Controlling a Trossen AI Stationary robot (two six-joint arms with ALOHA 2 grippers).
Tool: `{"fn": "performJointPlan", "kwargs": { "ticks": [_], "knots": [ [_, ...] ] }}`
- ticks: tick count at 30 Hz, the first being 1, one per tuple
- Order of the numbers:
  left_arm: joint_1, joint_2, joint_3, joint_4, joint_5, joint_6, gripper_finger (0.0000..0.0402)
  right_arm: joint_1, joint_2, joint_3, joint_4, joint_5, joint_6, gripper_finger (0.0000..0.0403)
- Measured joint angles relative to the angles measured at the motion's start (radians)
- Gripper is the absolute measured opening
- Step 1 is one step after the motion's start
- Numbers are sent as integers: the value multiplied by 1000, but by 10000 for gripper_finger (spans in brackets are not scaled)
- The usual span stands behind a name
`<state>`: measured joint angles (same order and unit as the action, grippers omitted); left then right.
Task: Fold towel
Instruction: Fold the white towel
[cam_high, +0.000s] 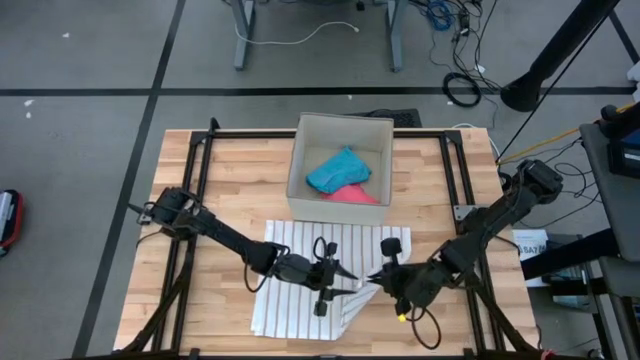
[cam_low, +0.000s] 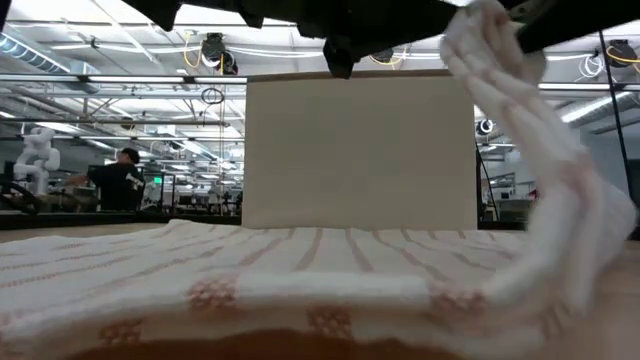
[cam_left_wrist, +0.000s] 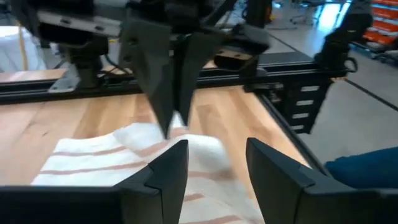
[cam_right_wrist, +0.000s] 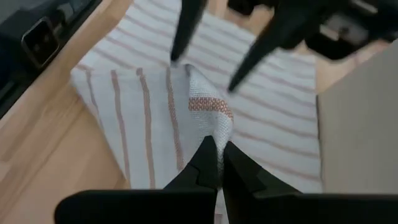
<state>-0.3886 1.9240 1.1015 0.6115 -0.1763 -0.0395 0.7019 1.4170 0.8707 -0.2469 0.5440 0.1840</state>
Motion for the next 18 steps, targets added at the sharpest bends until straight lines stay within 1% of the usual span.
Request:
{"fn": "performJointPlan", "kwargs": {
  "ticks": [4, 6, 9, 13, 18],
  "knots": [
    [7, 0, 0, 0, -8, -1, 170, -33, 0, 1, 49, -21, -47, 0],
    [8, 0, 0, -16, -45, -1, 170, -49, 0, 1, 67, -39, -59, 0],
    [11, 0, 0, -84, -106, -4, 170, -62, 0, 1, 91, -52, -73, 0],
    [18, 0, 0, -122, -112, -21, 170, -69, 0, 1, 115, -52, -96, 0],
    [20, 0, 0, -81, -99, -20, 170, -87, -1, 1, 116, -73, -99, 0]
  ]
}}
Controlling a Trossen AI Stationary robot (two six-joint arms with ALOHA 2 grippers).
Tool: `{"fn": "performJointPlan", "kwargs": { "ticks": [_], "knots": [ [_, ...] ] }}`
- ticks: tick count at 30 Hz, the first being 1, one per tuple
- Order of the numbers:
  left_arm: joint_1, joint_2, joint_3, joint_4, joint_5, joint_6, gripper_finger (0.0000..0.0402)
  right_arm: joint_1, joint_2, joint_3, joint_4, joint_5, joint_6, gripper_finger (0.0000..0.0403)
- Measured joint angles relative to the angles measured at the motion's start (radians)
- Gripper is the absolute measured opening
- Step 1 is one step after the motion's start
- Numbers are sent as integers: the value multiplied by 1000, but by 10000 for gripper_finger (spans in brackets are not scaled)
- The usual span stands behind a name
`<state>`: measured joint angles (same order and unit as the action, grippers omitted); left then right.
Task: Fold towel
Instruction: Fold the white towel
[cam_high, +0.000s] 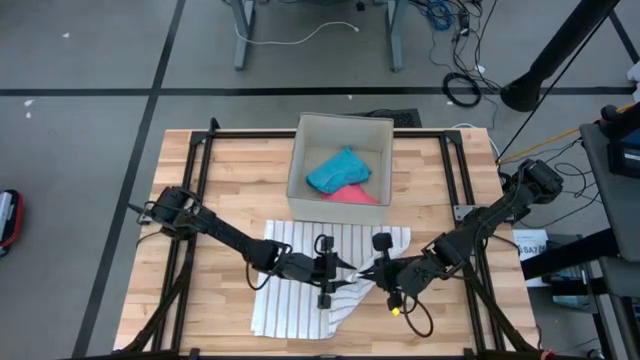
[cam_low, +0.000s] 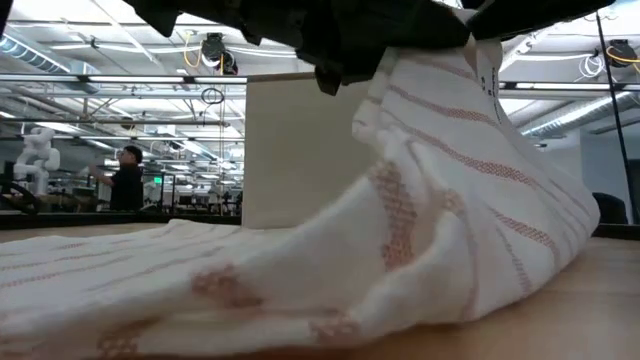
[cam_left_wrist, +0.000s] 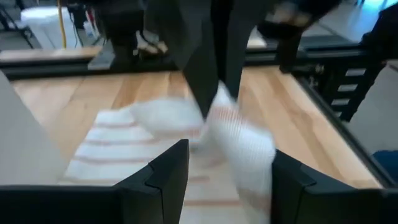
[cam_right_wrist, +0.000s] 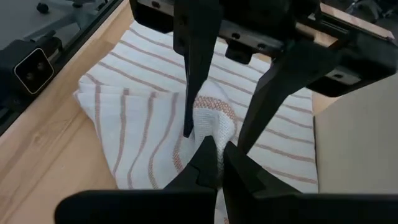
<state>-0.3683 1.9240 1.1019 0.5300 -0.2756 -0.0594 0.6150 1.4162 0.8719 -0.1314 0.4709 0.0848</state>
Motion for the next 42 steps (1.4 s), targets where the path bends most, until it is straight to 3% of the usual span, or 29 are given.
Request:
{"fn": "performJointPlan", "kwargs": {
  "ticks": [7, 17, 21, 25, 31, 35, 42],
  "knots": [
    [1, 0, 0, 22, 18, 58, 149, -7, 11, 0, -5, -25, 20, 0],
    [1, 0, 0, -22, 55, 87, 13, -7, 12, 0, -14, -33, 24, 7],
    [-3, 0, 0, -22, 58, 111, 6, 18, 12, 0, -43, -24, -13, 34],
    [-18, 0, 0, -22, 71, 124, 4, 54, 9, 1, -141, 27, 0, 106],
    [-36, 1, 0, -22, 136, 124, 3, 64, 9, 1, -433, 109, 211, 206],
    [-41, 1, 0, -20, 137, 123, 2, 54, 9, 1, -572, 146, 296, 218],
    [-48, 1, 0, -9, 151, 99, 1, 26, 9, 1, -671, 178, 270, 195]
  ]
}}
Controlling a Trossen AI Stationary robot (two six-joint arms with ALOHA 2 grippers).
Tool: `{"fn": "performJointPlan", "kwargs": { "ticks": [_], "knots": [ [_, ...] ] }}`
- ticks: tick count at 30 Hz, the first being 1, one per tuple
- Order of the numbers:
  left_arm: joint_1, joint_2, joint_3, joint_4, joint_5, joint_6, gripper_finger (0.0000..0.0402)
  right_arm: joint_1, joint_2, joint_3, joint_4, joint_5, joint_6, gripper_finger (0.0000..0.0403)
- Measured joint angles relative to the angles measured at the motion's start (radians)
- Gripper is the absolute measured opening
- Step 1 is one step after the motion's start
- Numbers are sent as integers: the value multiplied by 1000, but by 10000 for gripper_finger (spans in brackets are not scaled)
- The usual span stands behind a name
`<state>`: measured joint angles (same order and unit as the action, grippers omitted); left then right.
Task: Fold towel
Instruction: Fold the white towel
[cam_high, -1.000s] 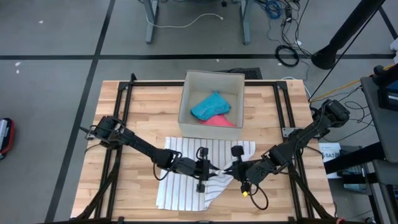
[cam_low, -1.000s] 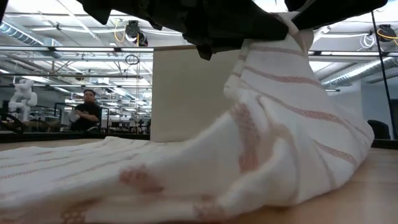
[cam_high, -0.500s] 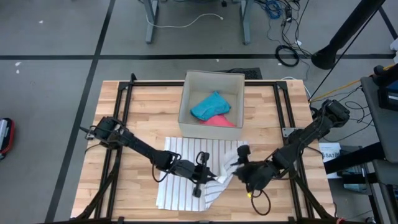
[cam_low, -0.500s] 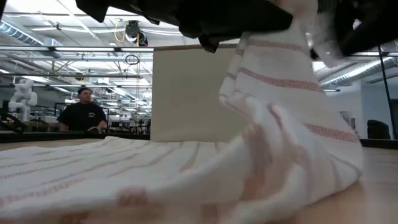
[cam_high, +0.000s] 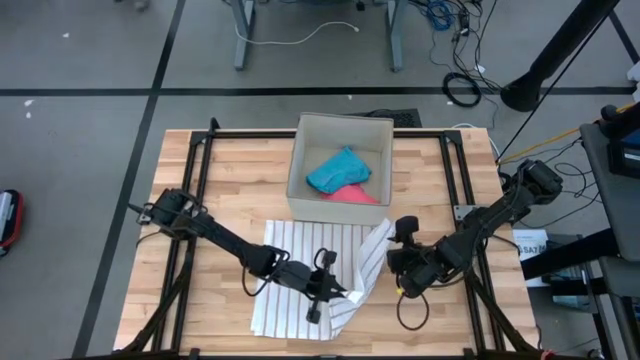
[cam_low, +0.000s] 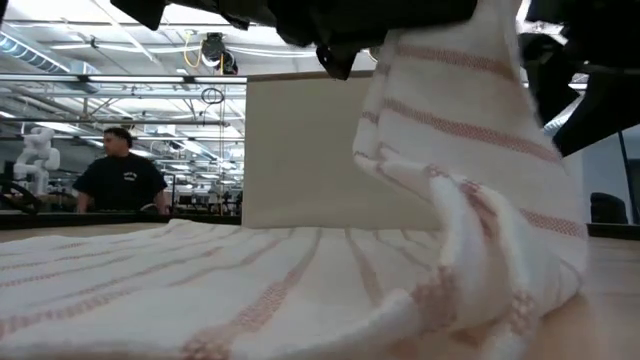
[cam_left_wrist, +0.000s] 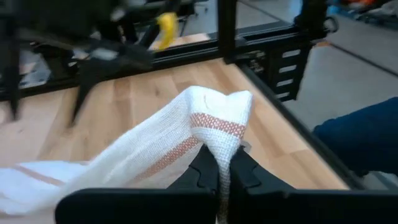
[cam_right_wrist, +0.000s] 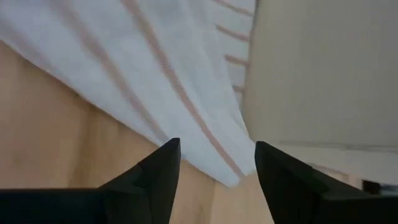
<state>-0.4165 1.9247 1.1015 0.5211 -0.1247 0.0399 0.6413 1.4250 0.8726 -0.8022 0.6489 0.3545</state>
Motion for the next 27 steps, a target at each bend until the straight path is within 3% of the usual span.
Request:
{"fn": "performJointPlan", "kwargs": {
  "ticks": [8, 18, 27],
  "knots": [
    [-29, 0, 0, 34, 40, -27, 1, -127, 0, -34, 61, -109, -96, 171],
    [-57, 0, 0, 26, 65, -67, 1, -309, 0, -162, 269, -358, -194, 164],
    [-62, 0, 0, -15, 65, -80, 1, -392, 0, -243, 437, -453, -252, 164]
  ]
}}
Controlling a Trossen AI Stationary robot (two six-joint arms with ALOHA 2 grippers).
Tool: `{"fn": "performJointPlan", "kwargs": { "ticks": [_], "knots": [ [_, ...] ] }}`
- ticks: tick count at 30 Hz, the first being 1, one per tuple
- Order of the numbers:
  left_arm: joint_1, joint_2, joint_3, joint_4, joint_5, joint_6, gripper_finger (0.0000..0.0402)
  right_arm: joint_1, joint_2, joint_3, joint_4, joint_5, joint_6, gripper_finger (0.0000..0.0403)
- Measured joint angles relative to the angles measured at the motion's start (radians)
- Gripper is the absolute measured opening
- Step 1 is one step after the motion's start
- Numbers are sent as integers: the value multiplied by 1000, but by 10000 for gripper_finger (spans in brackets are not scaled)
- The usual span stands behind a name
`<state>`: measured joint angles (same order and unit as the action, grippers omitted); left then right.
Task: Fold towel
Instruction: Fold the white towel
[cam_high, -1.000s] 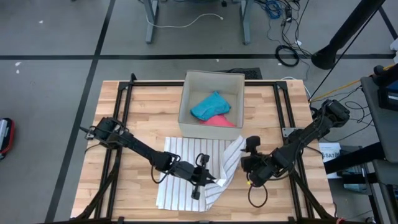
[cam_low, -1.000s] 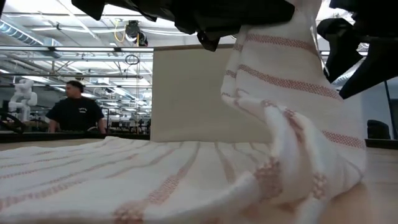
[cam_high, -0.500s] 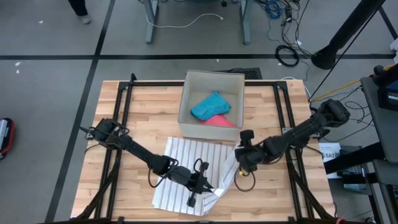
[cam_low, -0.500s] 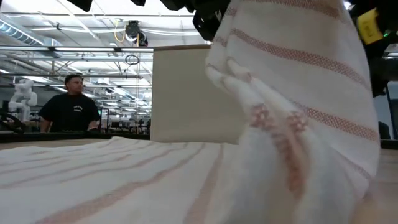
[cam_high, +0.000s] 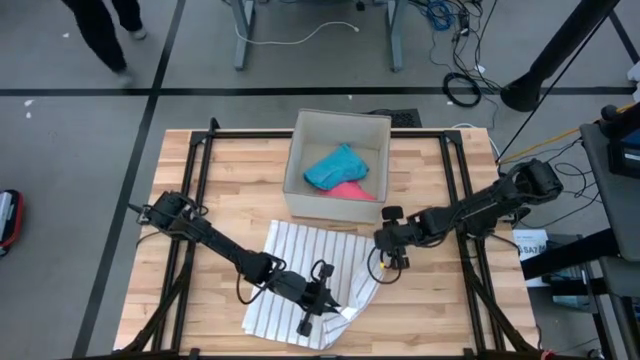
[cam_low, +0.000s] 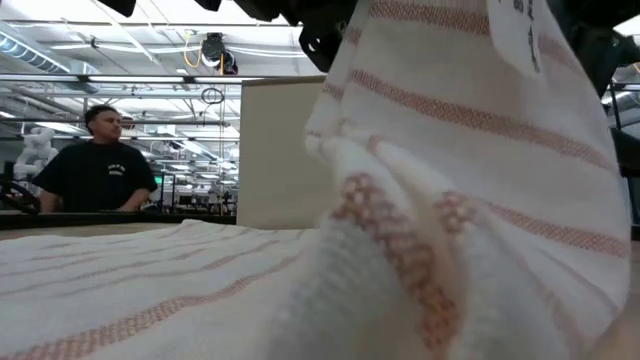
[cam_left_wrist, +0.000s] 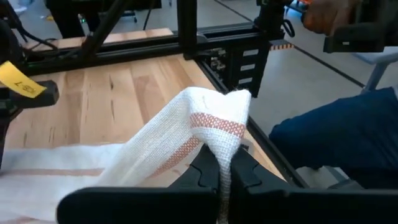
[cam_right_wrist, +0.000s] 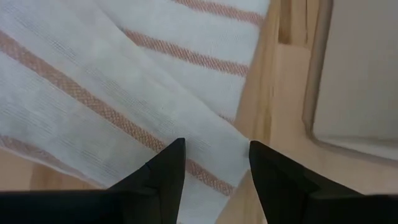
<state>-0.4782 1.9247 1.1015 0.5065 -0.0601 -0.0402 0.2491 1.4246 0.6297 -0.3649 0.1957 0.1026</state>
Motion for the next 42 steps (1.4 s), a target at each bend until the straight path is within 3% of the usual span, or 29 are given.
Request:
{"fn": "performJointPlan", "kwargs": {
  "ticks": [7, 15, 22, 36, 42],
  "knots": [
    [3, 0, 0, -2, 0, 0, 1, -30, -1, -58, 71, -64, -2, 137],
    [5, 0, 0, -2, -4, -3, 2, -17, -2, -65, 71, -62, -28, 11],
    [3, 0, 0, -15, -5, -7, 3, -5, -45, -50, 19, -44, -34, 4],
    [-27, 0, 0, -4, -1, 17, 4, 40, -266, 82, -183, -17, -38, 2],
    [-35, 0, 0, -4, 0, 22, 5, 41, -267, 82, -261, -16, -4, 14]
  ]
}}
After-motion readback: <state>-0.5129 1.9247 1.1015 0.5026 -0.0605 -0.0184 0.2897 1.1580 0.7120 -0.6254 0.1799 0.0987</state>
